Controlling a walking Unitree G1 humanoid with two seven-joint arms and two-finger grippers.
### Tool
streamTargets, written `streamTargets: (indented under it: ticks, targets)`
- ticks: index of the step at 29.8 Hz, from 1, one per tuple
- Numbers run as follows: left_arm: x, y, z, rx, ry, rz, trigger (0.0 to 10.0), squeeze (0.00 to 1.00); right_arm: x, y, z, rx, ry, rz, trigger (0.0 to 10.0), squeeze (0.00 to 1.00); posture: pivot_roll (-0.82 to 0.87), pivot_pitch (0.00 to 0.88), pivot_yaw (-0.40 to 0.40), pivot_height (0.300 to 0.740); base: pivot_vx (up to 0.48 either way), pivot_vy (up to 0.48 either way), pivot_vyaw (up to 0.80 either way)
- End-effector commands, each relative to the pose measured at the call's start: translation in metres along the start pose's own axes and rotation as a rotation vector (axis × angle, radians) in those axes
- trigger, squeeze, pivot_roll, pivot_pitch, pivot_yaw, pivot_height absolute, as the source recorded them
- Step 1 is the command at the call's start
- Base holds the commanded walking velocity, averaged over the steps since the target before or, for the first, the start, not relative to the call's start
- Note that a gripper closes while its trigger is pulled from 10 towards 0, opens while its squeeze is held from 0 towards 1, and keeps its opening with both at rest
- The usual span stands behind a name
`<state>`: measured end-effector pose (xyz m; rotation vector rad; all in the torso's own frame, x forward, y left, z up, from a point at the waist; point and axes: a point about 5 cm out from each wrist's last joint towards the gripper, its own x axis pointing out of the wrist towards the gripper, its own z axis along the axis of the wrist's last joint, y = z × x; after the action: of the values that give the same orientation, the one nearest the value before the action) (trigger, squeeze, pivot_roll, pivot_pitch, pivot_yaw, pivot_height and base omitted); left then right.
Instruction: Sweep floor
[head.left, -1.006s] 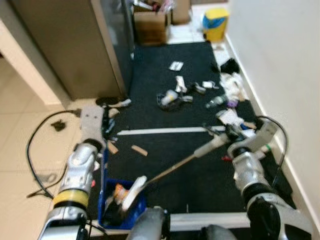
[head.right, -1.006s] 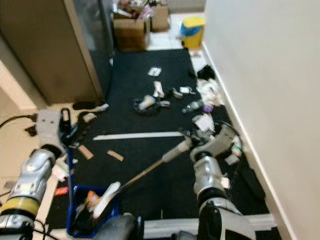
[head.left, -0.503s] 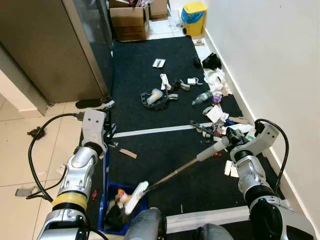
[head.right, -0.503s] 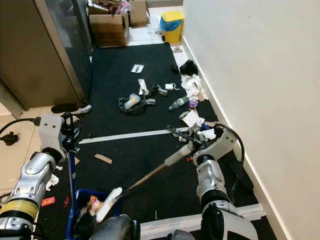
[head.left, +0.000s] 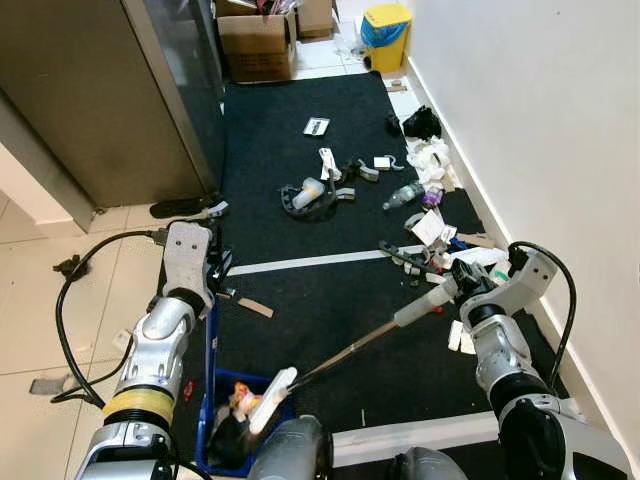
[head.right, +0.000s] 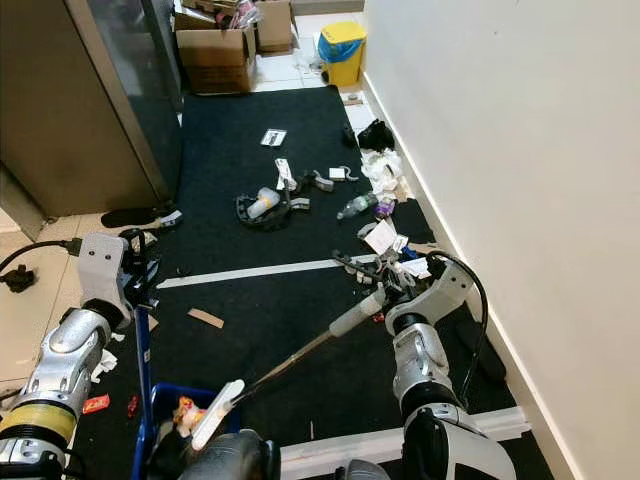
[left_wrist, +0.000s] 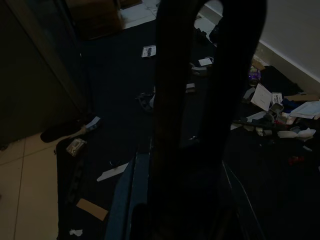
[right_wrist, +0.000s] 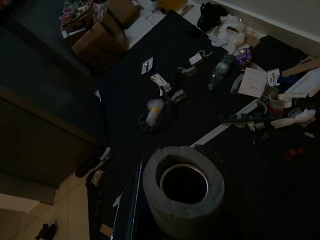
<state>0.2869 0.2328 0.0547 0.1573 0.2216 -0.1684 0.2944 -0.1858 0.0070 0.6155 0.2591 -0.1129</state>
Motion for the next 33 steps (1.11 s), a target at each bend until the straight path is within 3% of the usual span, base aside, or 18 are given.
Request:
streamTargets:
  ticks: [1,25,33]
  targets:
    - [0.0055,-0.002,0.0183,-0.005,-0.09,-0.001,10.0,0.0,-0.0068,-0.0018,-0.0198,-0.003,0.091,-0.01,10.0,0.0,0.21,0.0,0.019,0.74,0.0,0.0,0.0]
    - [0.0025,-0.0036,0.0174,-0.002,-0.104,0.024,10.0,0.0,-0.009,-0.0021,-0.0235,-0.06,0.124,0.027,10.0,0.0,0.21,0.0,-0.002,0.74,0.0,0.0,0.0]
    - [0.0013,-0.0011,0.0168,0.018,-0.09,0.04,10.0,0.0,-0.0076,-0.0005,-0.0207,-0.097,0.119,0.048,10.0,0.0,0.21,0.0,-0.013,0.74,0.0,0.0,0.74]
